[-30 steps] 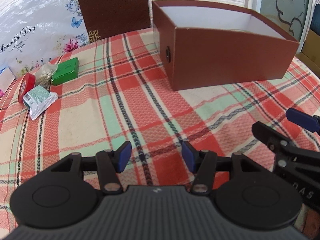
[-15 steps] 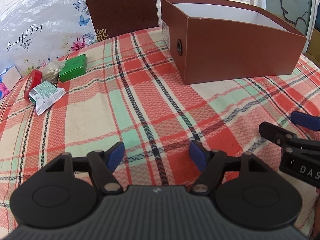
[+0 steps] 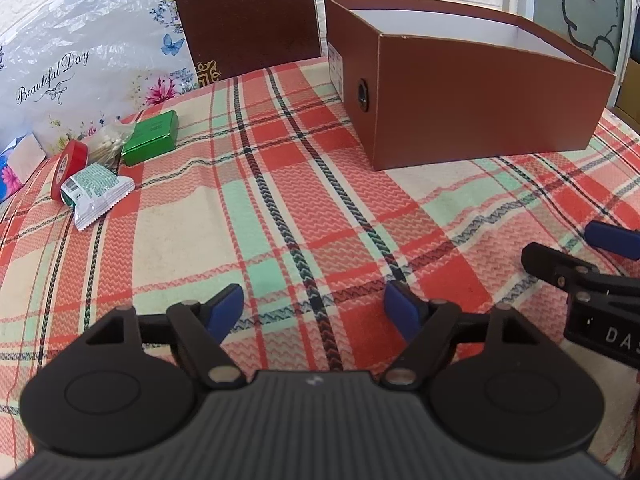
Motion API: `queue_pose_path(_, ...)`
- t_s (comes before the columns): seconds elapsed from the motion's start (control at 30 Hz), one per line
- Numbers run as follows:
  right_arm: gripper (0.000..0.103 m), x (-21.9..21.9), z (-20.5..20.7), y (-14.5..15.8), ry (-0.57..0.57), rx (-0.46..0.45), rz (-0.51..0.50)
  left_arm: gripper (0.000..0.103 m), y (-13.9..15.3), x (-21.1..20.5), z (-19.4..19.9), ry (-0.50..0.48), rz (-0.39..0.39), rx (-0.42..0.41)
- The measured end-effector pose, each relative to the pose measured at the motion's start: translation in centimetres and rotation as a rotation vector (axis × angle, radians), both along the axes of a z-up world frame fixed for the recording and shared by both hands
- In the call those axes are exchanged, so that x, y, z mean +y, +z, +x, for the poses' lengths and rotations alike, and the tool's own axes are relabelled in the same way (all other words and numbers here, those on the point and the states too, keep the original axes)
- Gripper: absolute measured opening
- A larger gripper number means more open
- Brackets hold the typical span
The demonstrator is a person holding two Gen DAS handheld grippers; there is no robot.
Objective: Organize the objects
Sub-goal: 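Move the left gripper back toward the green-and-white wrapped packet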
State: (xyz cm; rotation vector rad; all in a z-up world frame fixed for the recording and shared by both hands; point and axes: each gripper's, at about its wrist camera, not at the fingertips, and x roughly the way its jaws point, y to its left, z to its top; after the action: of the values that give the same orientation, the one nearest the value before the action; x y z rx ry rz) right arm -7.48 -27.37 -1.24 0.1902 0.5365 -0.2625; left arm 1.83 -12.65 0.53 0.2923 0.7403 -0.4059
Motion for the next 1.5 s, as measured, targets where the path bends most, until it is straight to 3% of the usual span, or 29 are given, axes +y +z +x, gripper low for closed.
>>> queue_pose_path(0.47,0.077,0.5,0.3,0.1,0.019,0.020,-0.032,0.080,0.1,0.8,-0.2,-0.002,-0.013,0.006)
queue_pose_path(0.8,0.074,3.2,2.0,0.5,0.159,0.059,-0.039,0.081,0.2,3.2,0.2,0.010,-0.019,0.008)
queue_pose_path(1.23,0.075,9.0,5.4,0.6,0.332,0.105,-0.084,0.081,0.1,9.6,3.0,0.130,-0.026,-0.019)
queue_pose_path(1.3,0.071,10.1,6.0,0.6,0.368,0.116,-0.090,0.081,0.0,10.9,3.7,0.154,-0.017,-0.034)
queue_pose_path(1.5,0.072,13.4,7.5,0.6,0.459,0.114,-0.132,0.082,-0.1,16.6,7.1,0.300,0.000,-0.075)
